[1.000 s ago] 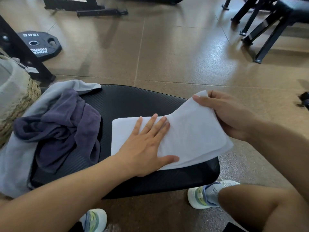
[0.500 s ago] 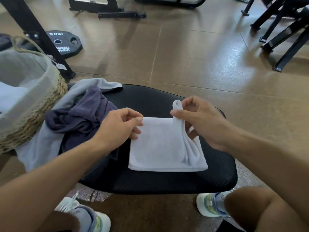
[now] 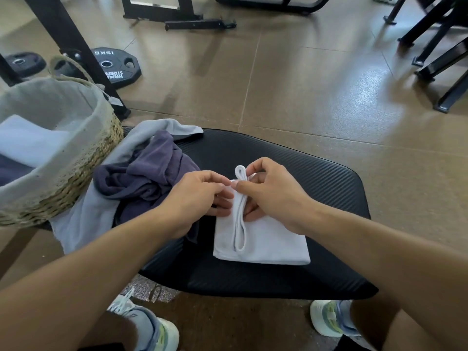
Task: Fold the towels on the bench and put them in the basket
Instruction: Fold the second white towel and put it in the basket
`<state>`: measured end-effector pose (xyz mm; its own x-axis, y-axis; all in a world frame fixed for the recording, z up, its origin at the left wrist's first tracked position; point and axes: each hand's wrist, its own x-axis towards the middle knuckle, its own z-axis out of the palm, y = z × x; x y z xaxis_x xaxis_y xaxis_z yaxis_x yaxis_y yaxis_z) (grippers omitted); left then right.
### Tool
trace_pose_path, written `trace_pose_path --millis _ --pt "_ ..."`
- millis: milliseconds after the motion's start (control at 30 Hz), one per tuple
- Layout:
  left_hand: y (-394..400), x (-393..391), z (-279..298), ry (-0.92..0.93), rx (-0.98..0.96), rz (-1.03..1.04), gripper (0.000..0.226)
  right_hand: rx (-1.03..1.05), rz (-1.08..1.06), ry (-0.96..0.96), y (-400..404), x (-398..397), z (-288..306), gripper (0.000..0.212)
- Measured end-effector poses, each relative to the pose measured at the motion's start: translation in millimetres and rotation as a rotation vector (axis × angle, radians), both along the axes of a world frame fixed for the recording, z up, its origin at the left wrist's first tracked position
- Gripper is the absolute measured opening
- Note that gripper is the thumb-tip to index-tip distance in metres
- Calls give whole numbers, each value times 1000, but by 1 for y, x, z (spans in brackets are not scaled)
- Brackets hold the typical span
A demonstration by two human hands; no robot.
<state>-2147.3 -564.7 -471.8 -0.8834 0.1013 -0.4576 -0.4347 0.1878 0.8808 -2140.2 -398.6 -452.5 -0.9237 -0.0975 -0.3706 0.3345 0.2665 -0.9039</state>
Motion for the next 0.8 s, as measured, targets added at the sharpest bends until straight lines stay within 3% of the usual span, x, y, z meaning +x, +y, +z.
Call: trace_pose_path --millis 233,333,400,500,567,667,733,800 --pt "-4 -3 -2 -17 10 -2 29 -35 103 -62 -5 0 3 22" --pt "-5 -4 -6 -11 0 -5 20 -19 105 5 1 -1 13 15" --pt "-5 -3 -8 29 -72 -31 16 107 84 166 11 -2 14 13" --pt "-4 -2 -10 97 -153 -48 16 530 219 477 30 -1 13 14" --pt "-3 -2 -9 122 -184 -35 13 768 502 527 39 5 13 51" --pt "-3 -6 -12 146 -251 -38 17 949 793 441 45 17 0 113" --pt "-3 -7 -14 258 -389 -79 27 1024 836 438 46 24 -11 127" --pt "0 -3 -16 484 -614 -142 39 1058 820 451 47 27 -17 132"
